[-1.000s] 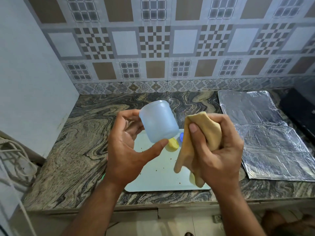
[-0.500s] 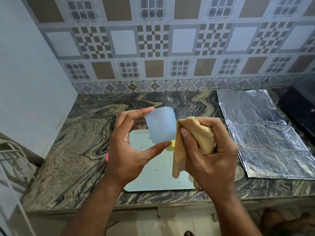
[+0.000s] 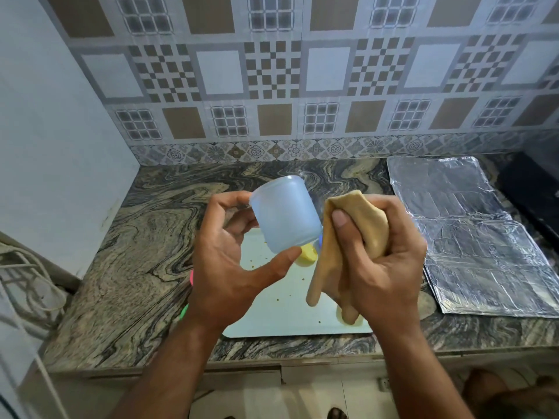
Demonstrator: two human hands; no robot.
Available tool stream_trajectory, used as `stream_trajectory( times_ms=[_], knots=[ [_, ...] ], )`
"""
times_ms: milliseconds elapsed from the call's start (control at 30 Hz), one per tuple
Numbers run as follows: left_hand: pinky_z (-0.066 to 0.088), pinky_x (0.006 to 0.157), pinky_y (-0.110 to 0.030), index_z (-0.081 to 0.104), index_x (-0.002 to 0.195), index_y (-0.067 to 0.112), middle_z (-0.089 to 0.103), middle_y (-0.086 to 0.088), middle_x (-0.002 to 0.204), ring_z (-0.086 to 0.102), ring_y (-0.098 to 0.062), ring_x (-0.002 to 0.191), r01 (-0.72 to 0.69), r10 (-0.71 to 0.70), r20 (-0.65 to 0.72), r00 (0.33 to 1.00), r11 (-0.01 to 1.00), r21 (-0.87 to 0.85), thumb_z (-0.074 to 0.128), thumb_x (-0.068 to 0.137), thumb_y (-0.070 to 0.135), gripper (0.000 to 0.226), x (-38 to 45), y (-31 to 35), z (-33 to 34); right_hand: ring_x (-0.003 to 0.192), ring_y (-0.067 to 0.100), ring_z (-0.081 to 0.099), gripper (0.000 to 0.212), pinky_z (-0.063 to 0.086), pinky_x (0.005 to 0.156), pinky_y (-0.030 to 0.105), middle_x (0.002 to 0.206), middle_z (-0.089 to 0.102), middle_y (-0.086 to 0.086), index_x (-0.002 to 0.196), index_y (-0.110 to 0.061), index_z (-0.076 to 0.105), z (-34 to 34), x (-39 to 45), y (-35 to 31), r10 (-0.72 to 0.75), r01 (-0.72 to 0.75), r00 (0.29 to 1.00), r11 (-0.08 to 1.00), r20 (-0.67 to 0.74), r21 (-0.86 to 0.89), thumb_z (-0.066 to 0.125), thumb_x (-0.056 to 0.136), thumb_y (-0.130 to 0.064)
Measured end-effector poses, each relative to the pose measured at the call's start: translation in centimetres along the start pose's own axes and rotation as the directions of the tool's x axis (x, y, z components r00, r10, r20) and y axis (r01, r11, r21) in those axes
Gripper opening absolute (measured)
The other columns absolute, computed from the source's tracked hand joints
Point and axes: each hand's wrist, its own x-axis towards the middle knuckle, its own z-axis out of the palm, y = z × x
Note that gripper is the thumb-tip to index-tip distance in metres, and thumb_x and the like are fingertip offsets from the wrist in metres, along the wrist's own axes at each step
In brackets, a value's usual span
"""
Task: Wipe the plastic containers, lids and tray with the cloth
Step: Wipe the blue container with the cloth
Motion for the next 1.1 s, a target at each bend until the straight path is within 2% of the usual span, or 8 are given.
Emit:
stream_trajectory(
  times_ms=[233,333,467,567,700,833,933,1100],
  knots=[
    [0.053,0.108,-0.05,0.05,0.134,0.025,0.062,0.005,0.138,0.063,-0.03,0.132,0.024,-0.023,0.063,0.998,1.0,-0.013,0.091,0.07,0.007,0.078,-0.1,-0.3,0.1,0.082,-0.002,0.066,0.01,0.05,0.077,0.012,0.093,0.07,-0.015,0.099,-0.002,0.067,0.3,-1.5,0.1,-0.031,0.03,0.999,0.999,-0.016,-0.03,0.073,0.092,-0.007],
    [0.053,0.106,-0.044,0.055,0.132,0.022,0.064,0.002,0.137,0.063,-0.028,0.13,-0.013,0.01,0.029,1.0,0.995,0.099,0.095,0.068,0.018,0.076,0.3,-0.5,-0.3,0.082,0.003,0.067,0.01,0.05,0.076,0.014,0.092,0.071,-0.011,0.099,-0.009,0.069,-0.3,-1.1,0.0,-0.016,0.017,1.0,0.996,0.005,-0.088,0.076,0.092,-0.008],
    [0.053,0.105,-0.046,0.063,0.13,0.025,0.062,-0.003,0.129,0.064,-0.029,0.124,-0.111,0.09,0.082,0.993,0.944,0.311,0.098,0.066,0.031,0.073,0.5,-0.3,-0.7,0.087,0.021,0.072,0.015,0.055,0.075,0.032,0.097,0.074,0.0,0.103,-0.024,0.069,-0.6,-0.3,-0.6,-0.084,0.095,0.994,0.981,0.072,-0.167,0.078,0.094,-0.017],
    [0.054,0.103,-0.044,0.063,0.128,0.025,0.062,-0.008,0.123,0.066,-0.03,0.119,-0.148,0.125,0.101,0.987,0.948,0.281,0.099,0.065,0.03,0.073,0.4,0.0,-0.7,0.089,0.024,0.071,0.011,0.056,0.075,0.036,0.097,0.074,0.001,0.102,-0.018,0.072,-0.4,0.6,-0.7,-0.078,0.099,0.991,0.975,0.11,-0.199,0.079,0.094,-0.019],
    [0.054,0.102,-0.045,0.063,0.127,0.022,0.064,-0.011,0.126,0.067,-0.032,0.118,-0.125,0.106,0.09,0.99,0.962,0.243,0.102,0.062,0.023,0.075,0.4,-0.1,-0.9,0.085,0.015,0.072,0.009,0.053,0.075,0.023,0.093,0.075,-0.005,0.1,-0.012,0.072,-0.5,1.6,-0.1,-0.025,0.039,0.995,0.987,0.094,-0.154,0.079,0.093,-0.01],
    [0.054,0.102,-0.04,0.055,0.123,0.02,0.068,0.01,0.127,0.068,-0.022,0.116,-0.019,0.016,0.03,0.999,0.994,0.109,0.095,0.064,0.021,0.072,-0.2,-0.4,-0.4,0.076,0.007,0.067,0.009,0.05,0.072,0.018,0.086,0.072,-0.01,0.096,-0.014,0.07,-0.6,1.3,0.7,0.021,-0.015,0.999,0.989,0.035,-0.149,0.078,0.093,-0.01],
    [0.057,0.1,-0.049,0.048,0.122,0.017,0.066,0.013,0.125,0.067,-0.022,0.118,0.038,-0.039,0.035,0.999,0.999,0.029,0.09,0.068,0.015,0.068,-0.5,-0.6,-0.1,0.077,0.001,0.065,0.008,0.049,0.074,0.014,0.087,0.07,-0.013,0.097,-0.013,0.067,-0.2,0.3,0.6,0.009,-0.01,1.0,0.999,-0.022,-0.041,0.074,0.094,-0.009],
    [0.055,0.104,-0.048,0.049,0.134,0.028,0.059,0.007,0.137,0.064,-0.028,0.129,0.031,-0.029,0.06,0.998,0.999,-0.039,0.087,0.072,0.009,0.075,-0.4,-0.7,0.4,0.08,0.0,0.065,0.011,0.05,0.077,0.013,0.09,0.069,-0.017,0.097,-0.016,0.066,0.5,-1.4,0.2,-0.021,0.021,0.999,1.0,-0.048,-0.011,0.072,0.092,-0.009]
  ],
)
